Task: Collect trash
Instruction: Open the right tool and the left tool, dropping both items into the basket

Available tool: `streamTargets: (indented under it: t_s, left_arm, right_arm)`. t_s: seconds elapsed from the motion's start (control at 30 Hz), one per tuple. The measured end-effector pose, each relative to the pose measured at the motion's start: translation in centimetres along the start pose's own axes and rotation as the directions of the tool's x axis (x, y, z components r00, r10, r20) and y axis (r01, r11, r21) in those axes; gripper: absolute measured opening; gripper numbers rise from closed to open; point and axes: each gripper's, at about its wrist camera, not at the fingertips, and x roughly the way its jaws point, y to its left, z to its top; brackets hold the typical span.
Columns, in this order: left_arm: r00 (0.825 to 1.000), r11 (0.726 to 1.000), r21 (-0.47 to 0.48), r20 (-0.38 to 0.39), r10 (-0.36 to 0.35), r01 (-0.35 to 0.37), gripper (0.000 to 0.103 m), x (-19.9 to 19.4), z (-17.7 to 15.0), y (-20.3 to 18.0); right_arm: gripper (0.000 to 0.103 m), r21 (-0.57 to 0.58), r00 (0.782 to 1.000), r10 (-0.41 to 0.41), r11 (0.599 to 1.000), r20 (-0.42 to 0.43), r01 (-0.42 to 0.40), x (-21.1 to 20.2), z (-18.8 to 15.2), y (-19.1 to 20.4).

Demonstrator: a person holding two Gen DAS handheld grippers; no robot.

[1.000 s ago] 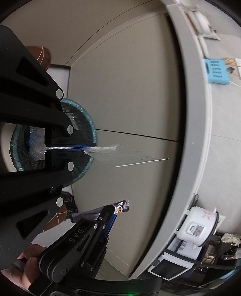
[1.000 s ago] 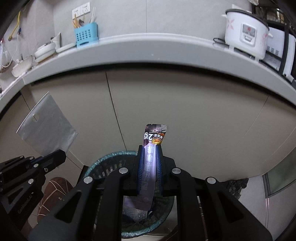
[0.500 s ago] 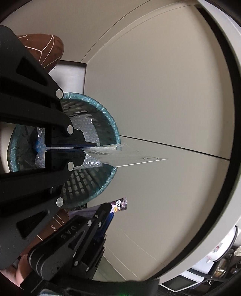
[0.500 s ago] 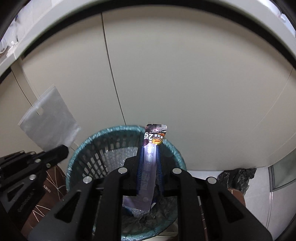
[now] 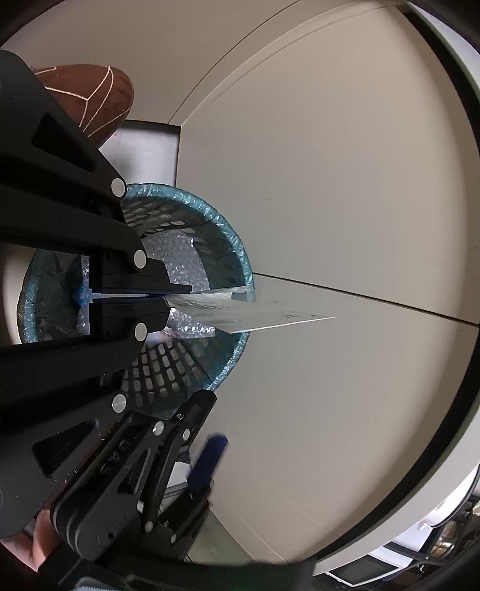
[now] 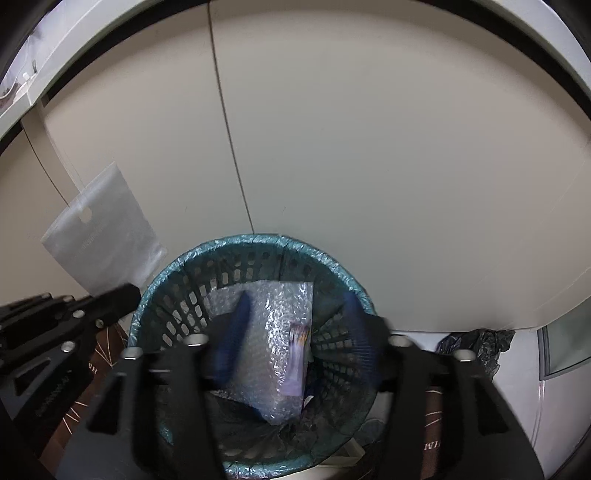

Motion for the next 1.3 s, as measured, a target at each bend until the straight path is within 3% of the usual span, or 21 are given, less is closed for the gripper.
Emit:
streamTargets:
  t_s: [0.1, 0.2, 0.4, 0.6, 0.73, 0.83, 0.93, 1.13, 1.3]
  left_arm:
    - [1.000, 1.000, -0.003, -0.020, -0.004, 0.004, 0.000, 0.7, -0.1, -0.1]
    - [0.999, 1.000, 0.005, -0.038, -0.008, 0.008, 0.000, 1.5, -0.3, -0.5]
    - [0.998, 0.999, 0.040, -0.067, -0.008, 0.011, 0.000, 3.0, -0.3, -1.8]
    - [0.995, 0.999, 0.050, -0.096, -0.007, 0.011, 0.007, 4.2, -0.2, -2.4]
    - [0.995, 0.999, 0.051, -0.100, -0.008, 0.013, 0.024, 4.4, -0.3, -2.8]
    - [0.996, 0.999, 0.046, -0.091, 0.004, 0.000, 0.047, 4.3, -0.3, -2.7]
    - [0.997, 0.999, 0.042, -0.079, 0.010, -0.007, 0.055, 3.9, 0.1, -2.5]
    - [0.999, 0.999, 0.034, 0.012, 0.041, -0.042, 0.091, -0.2, 2.8, -2.0]
    - [0.994, 0.997, 0.023, 0.084, 0.066, -0.068, 0.097, -4.7, 5.7, -1.7]
  right_arm:
    - [0.080, 0.010, 0.999, -0.036, 0.999, 0.026, 0.036, -0.9, 0.3, -0.7]
    - [0.088, 0.026, 0.997, -0.063, 0.998, 0.048, 0.061, -1.7, 0.4, -1.9]
    - [0.094, 0.065, 0.993, -0.102, 0.993, 0.066, 0.098, -3.0, 0.5, -3.8]
    - [0.094, 0.096, 0.992, -0.114, 0.990, 0.057, 0.108, -3.4, 0.4, -5.6]
    - [0.094, 0.126, 0.993, -0.114, 0.986, 0.036, 0.108, -3.1, 0.3, -7.0]
    - [0.094, 0.134, 0.993, -0.112, 0.985, 0.034, 0.107, -3.1, 0.2, -7.1]
    - [0.094, 0.125, 0.993, -0.115, 0.986, 0.038, 0.110, -3.4, 0.3, -7.1]
    - [0.094, 0.120, 0.991, -0.113, 0.987, 0.067, 0.105, -5.9, 2.1, -7.0]
    - [0.095, 0.085, 0.984, -0.126, 0.990, 0.124, 0.116, -10.0, 4.7, -5.8]
